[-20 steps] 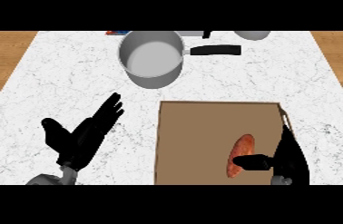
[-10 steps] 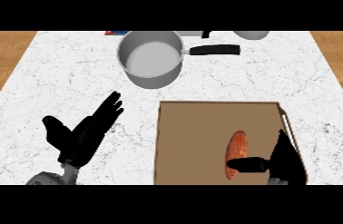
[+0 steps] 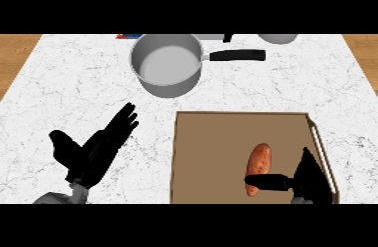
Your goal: Pick the sweet potato from the tray and place it in the pot
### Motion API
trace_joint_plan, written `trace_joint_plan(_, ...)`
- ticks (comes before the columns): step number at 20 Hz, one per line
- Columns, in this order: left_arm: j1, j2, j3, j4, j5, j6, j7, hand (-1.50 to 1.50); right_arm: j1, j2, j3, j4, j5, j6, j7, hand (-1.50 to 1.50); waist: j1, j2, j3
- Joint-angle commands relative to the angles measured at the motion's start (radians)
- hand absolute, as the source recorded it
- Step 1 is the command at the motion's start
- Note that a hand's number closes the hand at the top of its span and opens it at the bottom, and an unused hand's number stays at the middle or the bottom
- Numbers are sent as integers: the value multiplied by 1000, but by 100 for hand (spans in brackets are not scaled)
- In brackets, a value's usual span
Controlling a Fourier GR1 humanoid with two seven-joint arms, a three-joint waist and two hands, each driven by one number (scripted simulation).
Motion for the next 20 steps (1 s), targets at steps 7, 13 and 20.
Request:
trace_joint_plan(7, 13, -13, 46, 53, -3, -53, -46, 0, 2, 1, 10, 19, -39, -56, 175, 150, -7, 2, 1)
trace_joint_plan(13, -2, -34, 51, 39, -36, -61, 3, 0, -156, 1, 33, 120, -33, -84, 153, 150, 1, 2, 1)
trace_joint_plan(20, -12, -57, 65, 22, -61, -45, 34, 0, -144, -73, 62, 178, -85, 62, -170, 150, -1, 2, 2)
